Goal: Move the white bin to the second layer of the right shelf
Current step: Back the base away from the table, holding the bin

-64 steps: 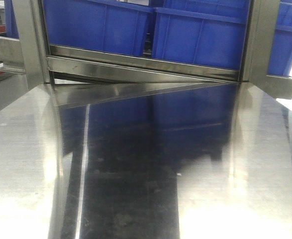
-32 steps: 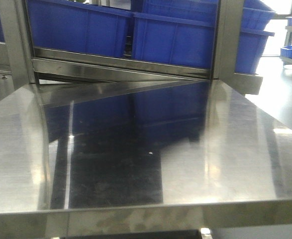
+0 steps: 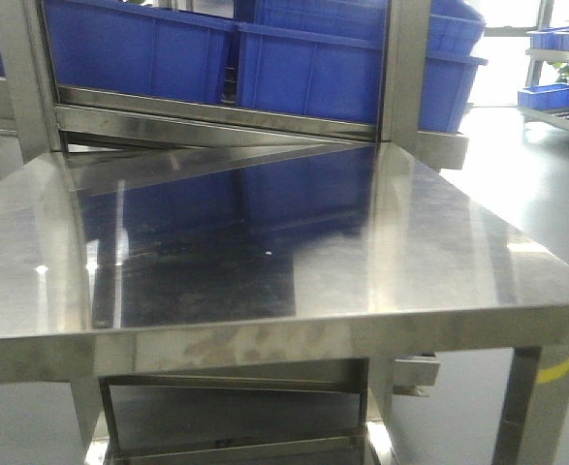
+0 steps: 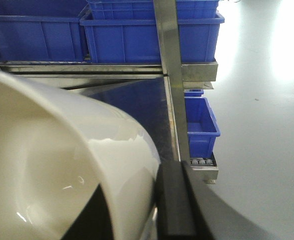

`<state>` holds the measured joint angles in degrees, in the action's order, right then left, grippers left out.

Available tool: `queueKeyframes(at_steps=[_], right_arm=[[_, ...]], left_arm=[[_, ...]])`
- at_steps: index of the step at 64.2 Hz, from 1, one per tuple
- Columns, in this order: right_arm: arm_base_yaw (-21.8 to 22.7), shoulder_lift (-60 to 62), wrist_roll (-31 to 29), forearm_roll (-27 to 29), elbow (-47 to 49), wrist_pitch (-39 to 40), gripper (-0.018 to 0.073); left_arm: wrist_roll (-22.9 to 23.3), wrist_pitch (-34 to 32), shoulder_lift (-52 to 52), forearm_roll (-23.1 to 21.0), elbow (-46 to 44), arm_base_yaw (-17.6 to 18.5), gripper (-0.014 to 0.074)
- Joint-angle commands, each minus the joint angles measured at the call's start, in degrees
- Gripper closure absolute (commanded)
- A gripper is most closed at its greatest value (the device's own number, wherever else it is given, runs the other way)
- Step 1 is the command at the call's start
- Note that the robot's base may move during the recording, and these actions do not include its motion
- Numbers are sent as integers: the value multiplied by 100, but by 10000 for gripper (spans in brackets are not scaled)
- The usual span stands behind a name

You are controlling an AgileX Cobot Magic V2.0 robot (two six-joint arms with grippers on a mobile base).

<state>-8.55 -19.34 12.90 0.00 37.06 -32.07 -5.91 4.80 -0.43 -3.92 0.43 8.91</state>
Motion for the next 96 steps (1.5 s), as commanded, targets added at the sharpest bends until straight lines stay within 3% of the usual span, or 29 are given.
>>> queueKeyframes(at_steps=[1,96], right_arm=[[31,-65,-25,-57,178,594,502],[31,-65,-25,-57,178,594,502]], left_arm=[[20,-480,-80,-31,211,21,512],[20,-480,-80,-31,211,21,512]])
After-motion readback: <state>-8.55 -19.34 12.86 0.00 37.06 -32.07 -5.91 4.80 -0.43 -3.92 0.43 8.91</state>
